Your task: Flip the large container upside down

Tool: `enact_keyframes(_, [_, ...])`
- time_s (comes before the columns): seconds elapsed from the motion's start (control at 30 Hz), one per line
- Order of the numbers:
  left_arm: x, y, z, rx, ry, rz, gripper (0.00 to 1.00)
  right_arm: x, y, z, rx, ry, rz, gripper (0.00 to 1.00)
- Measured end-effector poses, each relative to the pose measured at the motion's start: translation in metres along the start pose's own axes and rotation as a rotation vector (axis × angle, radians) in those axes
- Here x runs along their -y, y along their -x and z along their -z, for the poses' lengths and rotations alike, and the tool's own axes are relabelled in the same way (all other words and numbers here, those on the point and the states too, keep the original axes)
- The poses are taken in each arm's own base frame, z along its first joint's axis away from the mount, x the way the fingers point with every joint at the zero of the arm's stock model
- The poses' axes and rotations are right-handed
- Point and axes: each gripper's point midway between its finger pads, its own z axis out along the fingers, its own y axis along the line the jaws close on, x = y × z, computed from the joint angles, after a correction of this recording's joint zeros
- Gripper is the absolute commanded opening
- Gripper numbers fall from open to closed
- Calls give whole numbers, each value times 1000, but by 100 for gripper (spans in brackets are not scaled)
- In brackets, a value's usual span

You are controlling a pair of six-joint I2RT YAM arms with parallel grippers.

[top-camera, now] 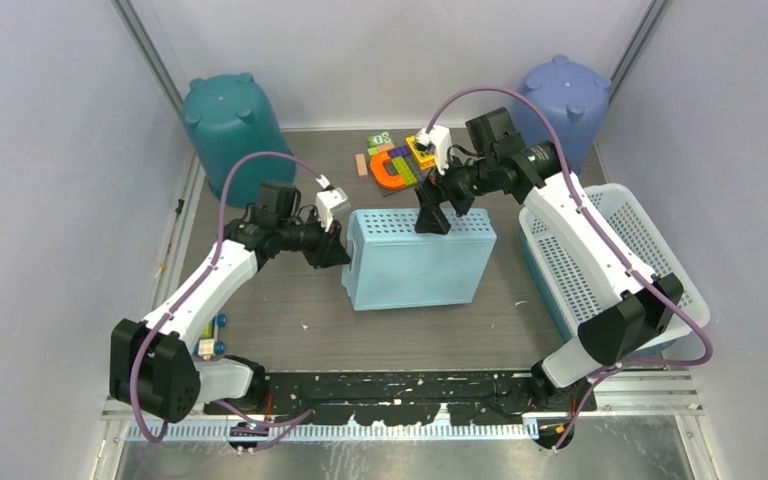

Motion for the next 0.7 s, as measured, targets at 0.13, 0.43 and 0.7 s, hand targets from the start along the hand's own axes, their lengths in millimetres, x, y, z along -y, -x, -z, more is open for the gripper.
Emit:
enact_keyframes(0.13, [-3, 4, 0, 11, 23, 19, 0, 0, -7, -3, -19, 6, -3, 100])
enact_keyframes(0.43, [-5, 8, 0, 24, 49, 88, 0, -4, -20, 4, -39, -4, 16, 100])
enact_keyframes(0.7, [-4, 9, 1, 22, 49, 130, 0, -11, -8, 29, 23, -61, 49, 100])
